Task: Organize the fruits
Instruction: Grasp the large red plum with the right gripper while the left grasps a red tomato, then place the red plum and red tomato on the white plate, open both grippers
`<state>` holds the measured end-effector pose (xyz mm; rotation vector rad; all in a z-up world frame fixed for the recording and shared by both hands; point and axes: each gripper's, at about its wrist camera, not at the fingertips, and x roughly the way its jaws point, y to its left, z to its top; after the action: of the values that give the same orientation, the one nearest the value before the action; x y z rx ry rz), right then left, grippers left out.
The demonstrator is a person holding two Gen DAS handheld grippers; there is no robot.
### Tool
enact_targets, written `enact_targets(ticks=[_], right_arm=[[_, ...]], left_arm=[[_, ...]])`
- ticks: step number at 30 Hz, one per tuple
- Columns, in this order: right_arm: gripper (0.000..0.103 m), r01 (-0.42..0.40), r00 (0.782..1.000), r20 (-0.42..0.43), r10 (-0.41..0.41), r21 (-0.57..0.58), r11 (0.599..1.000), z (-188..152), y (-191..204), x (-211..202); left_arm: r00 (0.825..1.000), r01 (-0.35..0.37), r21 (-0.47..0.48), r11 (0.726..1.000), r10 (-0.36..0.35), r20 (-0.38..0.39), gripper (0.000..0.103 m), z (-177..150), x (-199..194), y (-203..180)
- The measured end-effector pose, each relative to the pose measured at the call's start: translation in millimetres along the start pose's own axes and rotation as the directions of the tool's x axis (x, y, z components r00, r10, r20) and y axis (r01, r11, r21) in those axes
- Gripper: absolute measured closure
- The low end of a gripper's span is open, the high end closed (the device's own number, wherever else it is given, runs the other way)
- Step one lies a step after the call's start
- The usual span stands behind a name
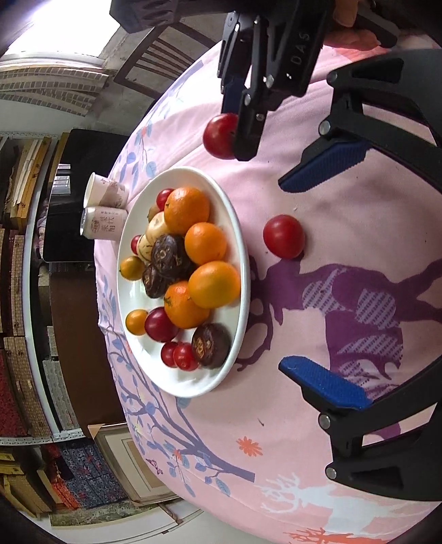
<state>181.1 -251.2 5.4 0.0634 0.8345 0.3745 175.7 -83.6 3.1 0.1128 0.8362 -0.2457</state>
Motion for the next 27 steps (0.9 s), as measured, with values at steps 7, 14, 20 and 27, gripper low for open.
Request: enact_targets(ticks=[7, 14, 20, 27], right_arm=[[0.065, -0.007, 1.0, 0.025, 0.007, 0.013, 1.0, 1, -8, -9], [0.065, 0.004, 0.997, 0.074, -0.004, 0.011, 1.0, 4, -6, -19], [0.065, 0.046, 0.978, 0.206, -0.037, -0.039, 0.998, 30, 14, -39], [0.063, 0.065, 0.985, 0.165, -0.048, -0.098, 0.993, 89, 37, 15]], left_arm=[[0.994, 0.093, -0.006, 0.996, -0.093, -0.057, 0.073, 5, 25, -12], [0.996, 0.085, 0.027, 0.996, -0.085, 0.004, 0.073, 9, -4, -7], [0.991, 0.014, -0.011, 1.0, -0.013, 0.134, 0.073, 57, -35, 19], [0.991, -0.1, -0.18, 0.979, 0.115, 0.072, 0.073, 105, 23, 52]])
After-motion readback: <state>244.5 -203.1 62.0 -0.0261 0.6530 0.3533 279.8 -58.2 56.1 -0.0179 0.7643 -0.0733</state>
